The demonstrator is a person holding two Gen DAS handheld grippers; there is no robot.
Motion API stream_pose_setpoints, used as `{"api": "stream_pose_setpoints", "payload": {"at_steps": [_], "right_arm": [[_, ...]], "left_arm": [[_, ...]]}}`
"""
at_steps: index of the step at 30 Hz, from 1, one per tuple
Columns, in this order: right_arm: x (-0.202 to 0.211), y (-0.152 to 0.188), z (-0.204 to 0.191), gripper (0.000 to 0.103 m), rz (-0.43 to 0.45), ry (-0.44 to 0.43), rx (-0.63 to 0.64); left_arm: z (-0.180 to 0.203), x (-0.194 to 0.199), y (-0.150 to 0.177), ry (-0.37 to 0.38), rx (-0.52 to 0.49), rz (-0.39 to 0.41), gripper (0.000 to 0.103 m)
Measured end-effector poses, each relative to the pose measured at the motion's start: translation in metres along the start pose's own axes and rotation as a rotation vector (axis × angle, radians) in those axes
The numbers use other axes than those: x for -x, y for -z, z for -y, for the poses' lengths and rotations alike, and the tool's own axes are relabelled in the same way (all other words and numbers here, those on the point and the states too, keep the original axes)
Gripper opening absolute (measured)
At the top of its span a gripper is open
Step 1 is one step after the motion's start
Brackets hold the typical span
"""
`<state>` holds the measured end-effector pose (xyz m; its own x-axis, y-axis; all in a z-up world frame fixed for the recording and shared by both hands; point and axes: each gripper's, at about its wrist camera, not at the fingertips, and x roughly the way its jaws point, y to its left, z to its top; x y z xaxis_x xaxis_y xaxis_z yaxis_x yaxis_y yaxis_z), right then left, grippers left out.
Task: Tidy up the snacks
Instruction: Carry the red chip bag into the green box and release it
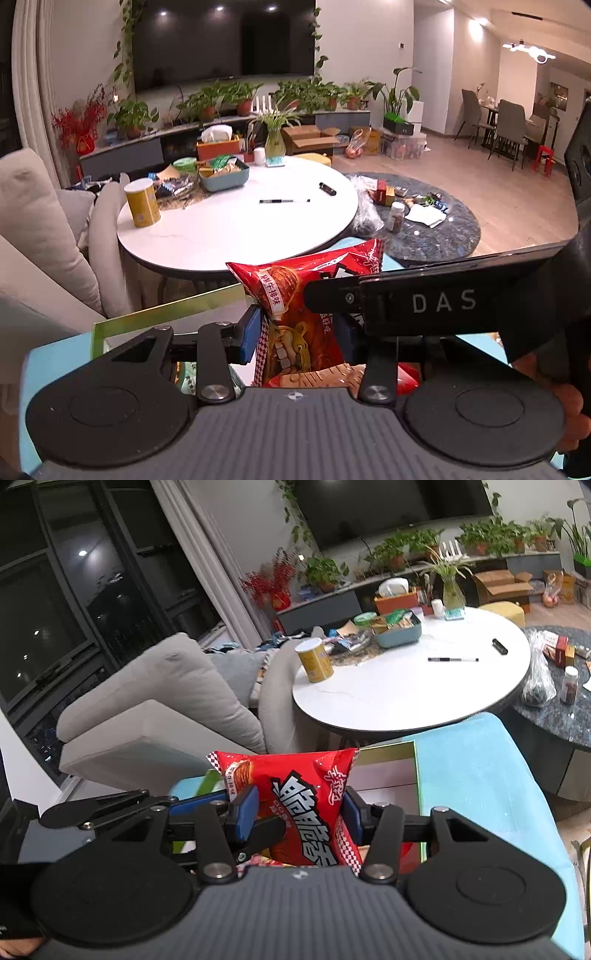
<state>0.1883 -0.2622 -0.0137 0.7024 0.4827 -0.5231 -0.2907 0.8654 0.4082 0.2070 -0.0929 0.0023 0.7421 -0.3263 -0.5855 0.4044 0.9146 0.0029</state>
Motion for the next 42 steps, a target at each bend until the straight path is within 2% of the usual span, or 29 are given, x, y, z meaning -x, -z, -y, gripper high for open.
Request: {"api": "stream_pose_setpoints", "payload": {"at_steps": [8, 22, 26, 31, 42], "right_arm": [[-0.027, -0.004, 0.014, 0.076, -0.032, 0.010, -0.019], [-0.042, -0.006, 0.016, 0.076, -0.049, 0.025, -0.024], [-0.043, -0.007, 0.015, 0.076, -0.042, 0.016, -0.026], [-0.035, -0.007, 0.014, 0.076, -0.014, 0.053, -0.012], [0.000, -0.003, 0.004, 0.076, 0.014, 0.036, 0.012]], "left_arm": [[-0.012, -0.035, -0.002, -0.007, 0.032, -0.036, 0.040], [-0.021, -0.049, 0.000, -0.018, 0.052, -0.056, 0.040], [-0.020, -0.047, -0.002, -0.019, 0.058, -0.048, 0.040], [-0.024, -0.038, -0.003, -0.033, 0.052, -0.040, 0.041], [-0.038, 0.005, -0.002, -0.081, 0.057, 0.002, 0.047]]}}
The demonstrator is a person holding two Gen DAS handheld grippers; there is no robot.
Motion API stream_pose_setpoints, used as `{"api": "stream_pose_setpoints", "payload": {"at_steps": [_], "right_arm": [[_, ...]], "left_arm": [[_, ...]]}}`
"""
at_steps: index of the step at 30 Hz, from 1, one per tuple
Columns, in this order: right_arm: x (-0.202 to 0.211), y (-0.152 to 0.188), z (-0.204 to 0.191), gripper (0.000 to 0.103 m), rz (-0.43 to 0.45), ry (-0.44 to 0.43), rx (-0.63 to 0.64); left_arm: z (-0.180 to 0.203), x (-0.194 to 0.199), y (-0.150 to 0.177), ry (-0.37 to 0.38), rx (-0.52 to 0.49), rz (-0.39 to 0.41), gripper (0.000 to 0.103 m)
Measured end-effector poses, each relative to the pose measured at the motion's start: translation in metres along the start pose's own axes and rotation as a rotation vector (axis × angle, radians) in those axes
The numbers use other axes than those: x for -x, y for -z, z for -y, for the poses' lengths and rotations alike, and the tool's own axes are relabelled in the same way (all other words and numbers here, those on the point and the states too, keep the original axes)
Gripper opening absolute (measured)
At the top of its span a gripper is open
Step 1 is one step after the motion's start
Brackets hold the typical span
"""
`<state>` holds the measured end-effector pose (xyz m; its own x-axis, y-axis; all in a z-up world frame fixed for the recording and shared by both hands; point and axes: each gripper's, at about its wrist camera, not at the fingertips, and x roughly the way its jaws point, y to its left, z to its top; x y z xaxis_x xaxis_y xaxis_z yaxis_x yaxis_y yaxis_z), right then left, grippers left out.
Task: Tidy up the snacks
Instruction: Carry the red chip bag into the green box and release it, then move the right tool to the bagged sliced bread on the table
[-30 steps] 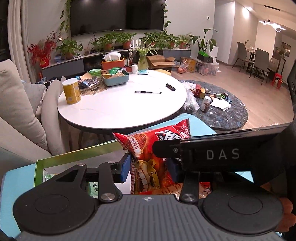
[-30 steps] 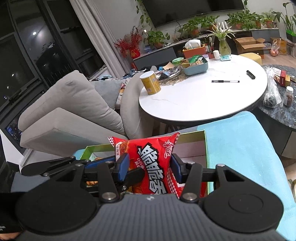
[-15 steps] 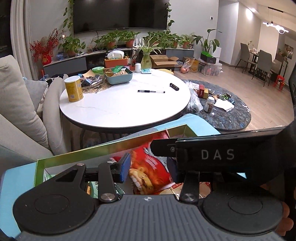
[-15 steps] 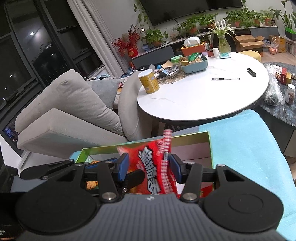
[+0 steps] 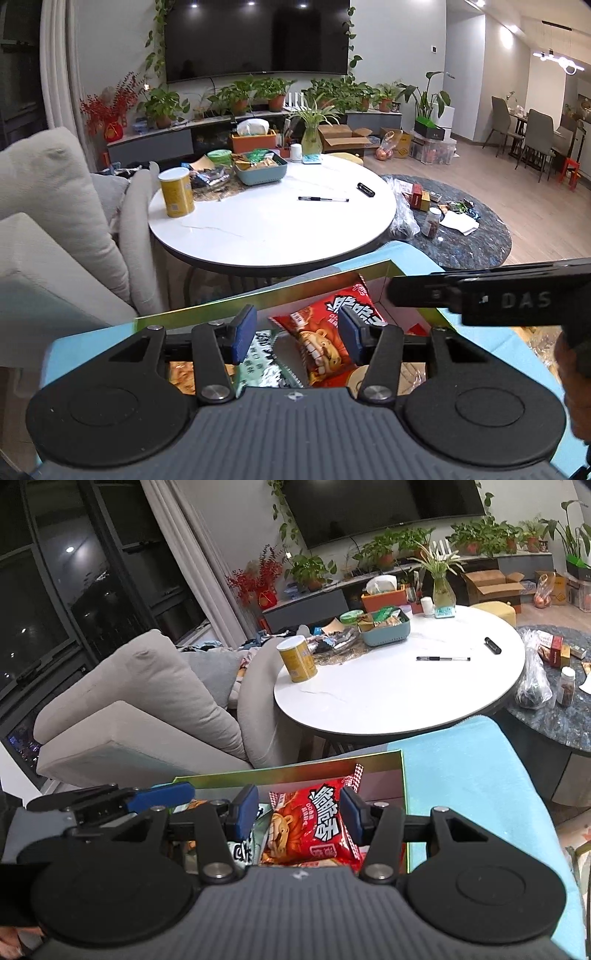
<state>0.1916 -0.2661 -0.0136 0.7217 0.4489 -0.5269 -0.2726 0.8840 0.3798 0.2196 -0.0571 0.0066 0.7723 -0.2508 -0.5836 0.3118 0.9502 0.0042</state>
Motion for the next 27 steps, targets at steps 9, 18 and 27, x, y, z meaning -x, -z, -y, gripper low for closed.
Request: {"api": "stream_pose_setpoints", "payload": {"at_steps": [9, 18, 27], "right_arm": [[0.045, 0.011, -0.020, 0.076, 0.044, -0.022, 0.039], [0.092, 0.031, -0.051, 0.076, 0.075, -0.052, 0.102], [0.107, 0.068, -0.085, 0.076, 0.030, -0.090, 0.198]], "left_arm": [[-0.002, 0.062, 0.009, -0.051, -0.017, 0.086, 0.069], [-0.010, 0.126, 0.029, -0.095, 0.008, 0.147, 0.079], [-0.048, 0.161, 0.077, -0.153, 0.054, 0.104, 0.080]]}}
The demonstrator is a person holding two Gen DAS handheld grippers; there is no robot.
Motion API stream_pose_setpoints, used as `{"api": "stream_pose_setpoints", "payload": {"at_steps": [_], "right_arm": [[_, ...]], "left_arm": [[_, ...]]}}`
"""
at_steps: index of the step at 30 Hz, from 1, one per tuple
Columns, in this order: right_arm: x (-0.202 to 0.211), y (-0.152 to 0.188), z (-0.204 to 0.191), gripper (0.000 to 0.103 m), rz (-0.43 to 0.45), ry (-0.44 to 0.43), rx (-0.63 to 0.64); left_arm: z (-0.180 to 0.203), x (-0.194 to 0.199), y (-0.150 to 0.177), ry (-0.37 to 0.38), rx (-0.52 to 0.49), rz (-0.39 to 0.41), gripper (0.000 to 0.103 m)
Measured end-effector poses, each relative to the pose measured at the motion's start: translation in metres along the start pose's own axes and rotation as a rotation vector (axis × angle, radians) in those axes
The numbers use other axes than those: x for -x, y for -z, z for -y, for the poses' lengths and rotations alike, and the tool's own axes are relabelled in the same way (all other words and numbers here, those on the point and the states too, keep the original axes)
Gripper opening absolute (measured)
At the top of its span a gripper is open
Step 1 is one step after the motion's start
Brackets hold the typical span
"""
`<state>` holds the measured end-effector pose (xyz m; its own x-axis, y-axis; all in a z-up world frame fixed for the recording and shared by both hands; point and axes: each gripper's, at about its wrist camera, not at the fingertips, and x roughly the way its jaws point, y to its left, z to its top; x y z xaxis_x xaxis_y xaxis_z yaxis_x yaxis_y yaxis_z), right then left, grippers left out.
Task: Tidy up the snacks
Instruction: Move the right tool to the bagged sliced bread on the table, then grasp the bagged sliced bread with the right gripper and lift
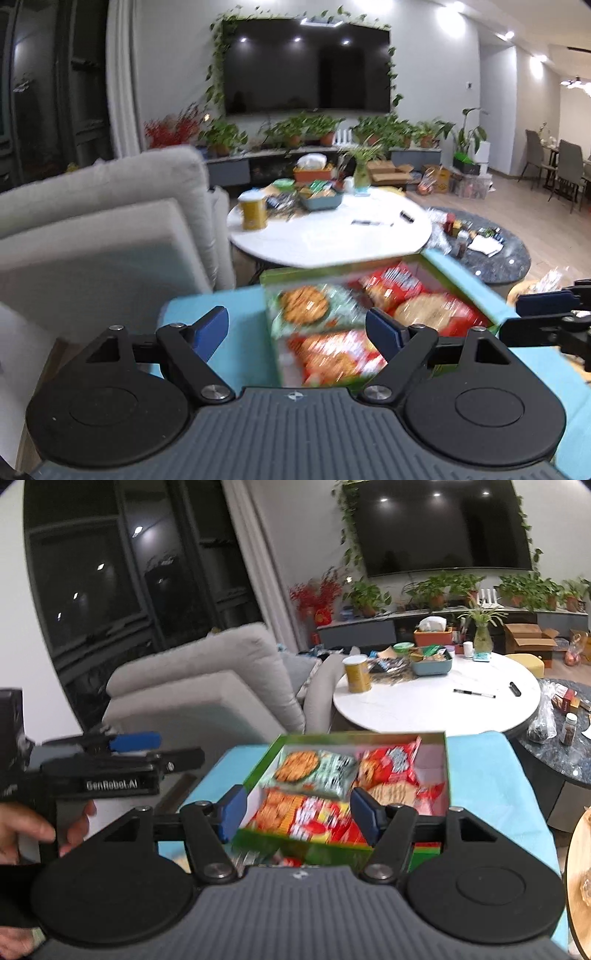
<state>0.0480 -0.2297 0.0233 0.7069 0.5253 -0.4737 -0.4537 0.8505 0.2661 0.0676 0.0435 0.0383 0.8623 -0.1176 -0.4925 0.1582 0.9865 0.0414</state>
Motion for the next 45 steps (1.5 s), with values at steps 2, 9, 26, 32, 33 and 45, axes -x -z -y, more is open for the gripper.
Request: {"api": "stream_pose_setpoints", "payload": {"at_steps": [2, 9, 26, 32, 33, 45], "right_arm": [[-0.007, 0.011, -0.006, 0.076, -0.043, -0.028, -0.005], [-0.041, 0.045, -0.042, 0.076, -0.178, -0.089, -0.011], [-0.094, 0.094, -0.082, 0.076, -0.383, -0.111, -0.095], [-0.104, 0.099, -0.075, 0.076, -0.400, -0.087, -0.177], [-0.105, 0.100, -0.075, 0.076, -0.399, -0.082, -0.182], [-0.106, 0.101, -0.074, 0.076, -0.407, -0.079, -0.187]], "left_arm": [[-0.010, 0.000, 0.013, -0.014, 0.005, -0.026, 0.080], [-0.037, -0.005, 0.057, 0.004, -0.018, -0.111, 0.079], [-0.087, -0.034, 0.115, 0.094, 0.114, -0.260, 0.075], [-0.091, -0.040, 0.123, 0.137, 0.122, -0.289, 0.076], [-0.092, -0.040, 0.125, 0.142, 0.132, -0.288, 0.076], [-0.076, -0.001, 0.142, 0.267, 0.135, -0.319, 0.059]]}}
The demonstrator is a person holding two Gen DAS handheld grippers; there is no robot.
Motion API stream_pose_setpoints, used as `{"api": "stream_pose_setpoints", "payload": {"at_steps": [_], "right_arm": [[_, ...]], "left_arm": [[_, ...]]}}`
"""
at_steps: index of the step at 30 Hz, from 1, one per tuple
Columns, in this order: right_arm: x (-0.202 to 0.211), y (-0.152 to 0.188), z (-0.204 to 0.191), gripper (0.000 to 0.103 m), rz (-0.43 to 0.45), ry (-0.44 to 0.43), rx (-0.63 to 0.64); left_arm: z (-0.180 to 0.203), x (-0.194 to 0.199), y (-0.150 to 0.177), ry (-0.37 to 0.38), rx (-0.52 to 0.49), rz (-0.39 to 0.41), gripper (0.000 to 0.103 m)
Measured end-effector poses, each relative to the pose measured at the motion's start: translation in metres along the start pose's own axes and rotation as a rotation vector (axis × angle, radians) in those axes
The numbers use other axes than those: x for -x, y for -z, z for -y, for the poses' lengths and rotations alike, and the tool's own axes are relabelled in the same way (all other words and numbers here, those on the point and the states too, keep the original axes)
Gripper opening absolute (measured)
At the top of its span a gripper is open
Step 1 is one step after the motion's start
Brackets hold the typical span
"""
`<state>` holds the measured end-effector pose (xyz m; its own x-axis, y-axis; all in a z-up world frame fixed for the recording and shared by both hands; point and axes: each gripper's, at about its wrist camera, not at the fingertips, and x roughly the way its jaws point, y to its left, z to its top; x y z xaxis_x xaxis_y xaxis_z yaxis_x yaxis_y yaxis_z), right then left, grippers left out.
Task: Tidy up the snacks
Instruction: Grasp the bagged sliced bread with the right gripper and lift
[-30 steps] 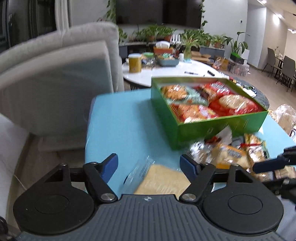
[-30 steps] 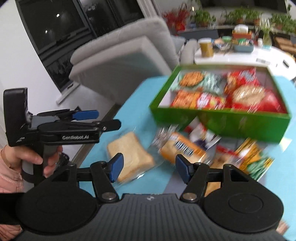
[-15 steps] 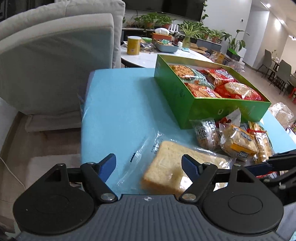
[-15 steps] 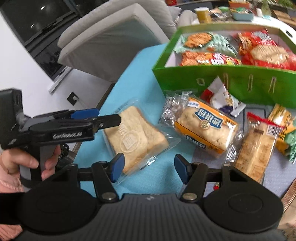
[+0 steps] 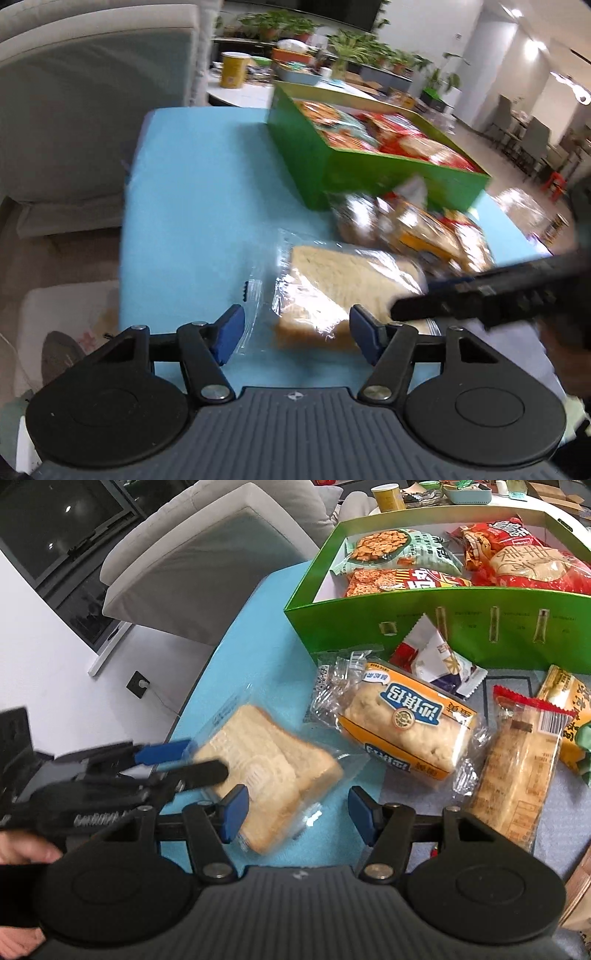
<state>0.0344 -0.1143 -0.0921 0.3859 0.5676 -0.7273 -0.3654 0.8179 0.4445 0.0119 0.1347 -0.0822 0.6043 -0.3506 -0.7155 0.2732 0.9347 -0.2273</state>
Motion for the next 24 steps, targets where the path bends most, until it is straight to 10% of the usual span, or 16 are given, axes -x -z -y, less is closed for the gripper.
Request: {"api": "stream_pose_setpoints", "payload": {"at_steps": [14, 24], "right_arm": [[0.004, 0.001, 0.002, 0.076, -0.002, 0.020, -0.032], [0.009, -0.001, -0.007, 0.065, 0.019, 0.004, 0.008]], "left_arm": [[-0.007, -0.005, -0.006, -0.036, 0.056, 0.013, 0.072], [0.017, 0.012, 0.001, -0.020, 0.034, 0.041, 0.049]]}}
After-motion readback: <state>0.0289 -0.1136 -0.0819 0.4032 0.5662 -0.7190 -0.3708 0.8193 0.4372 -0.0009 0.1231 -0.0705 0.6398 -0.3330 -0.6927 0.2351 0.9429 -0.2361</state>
